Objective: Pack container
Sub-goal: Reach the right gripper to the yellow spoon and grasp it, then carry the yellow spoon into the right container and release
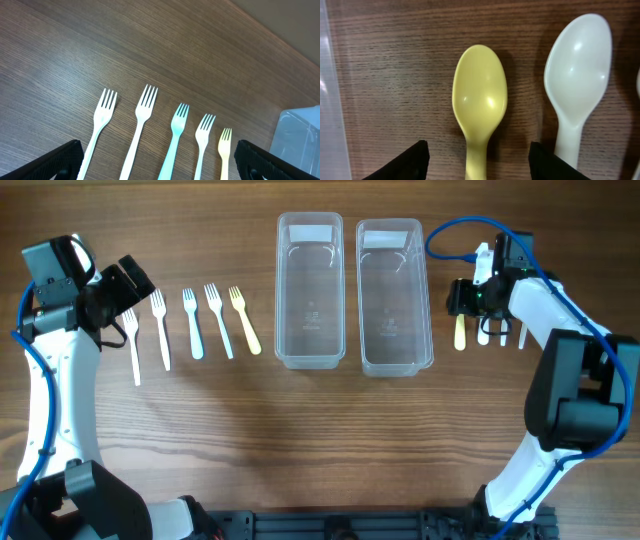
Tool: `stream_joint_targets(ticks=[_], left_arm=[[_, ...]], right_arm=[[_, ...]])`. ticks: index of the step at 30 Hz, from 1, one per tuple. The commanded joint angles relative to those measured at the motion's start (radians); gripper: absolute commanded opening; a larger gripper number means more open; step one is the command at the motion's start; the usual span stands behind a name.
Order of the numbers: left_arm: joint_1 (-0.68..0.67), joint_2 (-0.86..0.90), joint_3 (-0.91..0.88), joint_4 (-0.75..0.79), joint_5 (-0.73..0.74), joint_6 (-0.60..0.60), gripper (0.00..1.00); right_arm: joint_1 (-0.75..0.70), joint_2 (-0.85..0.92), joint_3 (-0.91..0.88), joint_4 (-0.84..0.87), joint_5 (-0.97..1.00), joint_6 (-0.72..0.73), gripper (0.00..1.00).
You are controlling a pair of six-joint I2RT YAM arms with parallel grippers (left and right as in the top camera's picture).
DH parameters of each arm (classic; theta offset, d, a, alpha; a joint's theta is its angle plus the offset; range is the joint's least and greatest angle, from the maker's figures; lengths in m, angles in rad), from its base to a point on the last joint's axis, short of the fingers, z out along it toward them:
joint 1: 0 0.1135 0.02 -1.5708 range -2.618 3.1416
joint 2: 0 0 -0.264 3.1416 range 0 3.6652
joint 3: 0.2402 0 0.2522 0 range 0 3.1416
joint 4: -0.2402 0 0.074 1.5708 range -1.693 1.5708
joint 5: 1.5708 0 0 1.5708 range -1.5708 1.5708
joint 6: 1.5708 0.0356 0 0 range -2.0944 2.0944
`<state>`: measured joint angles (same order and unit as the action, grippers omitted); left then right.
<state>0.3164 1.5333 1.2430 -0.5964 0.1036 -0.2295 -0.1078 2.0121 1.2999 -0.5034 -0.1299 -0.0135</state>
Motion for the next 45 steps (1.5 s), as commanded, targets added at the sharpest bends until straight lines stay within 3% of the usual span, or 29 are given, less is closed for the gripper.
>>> stream_joint_targets(ticks=[1,6,10,22,29,36,40,45], left_arm=[[0.005,0.001,0.019,0.001,0.019,0.017,1.0],[0.005,0.001,0.019,0.001,0.019,0.017,1.0],[0.005,0.001,0.019,0.001,0.019,0.017,1.0],[0.005,0.001,0.019,0.001,0.019,0.017,1.0],[0.005,0.001,0.019,0.0,0.019,0.017,1.0],[0.005,0.001,0.019,0.0,0.019,0.017,1.0],[0.005,0.001,0.019,0.001,0.019,0.017,1.0],[0.005,0.001,0.019,0.001,0.019,0.017,1.0]], right_arm=[[0.004,0.035,0.022,0.007,-0.009,-0.008,0.6],[0.006,0.062,0.022,0.003,-0.008,-0.001,0.51],[0.007,0.063,0.022,-0.011,-0.006,0.017,0.31],[0.043,0.016,0.025,-0.111,0.16,0.017,0.05],[0.043,-0.213,0.087,-0.106,0.145,0.05,0.04],[0.106,-0.461,0.116,-0.084,-0.067,0.162,0.04],[0.218,-0.45,0.113,-0.084,-0.066,0.259,0.04],[0.343,-0.306,0.113,-0.084,-0.017,0.31,0.04]])
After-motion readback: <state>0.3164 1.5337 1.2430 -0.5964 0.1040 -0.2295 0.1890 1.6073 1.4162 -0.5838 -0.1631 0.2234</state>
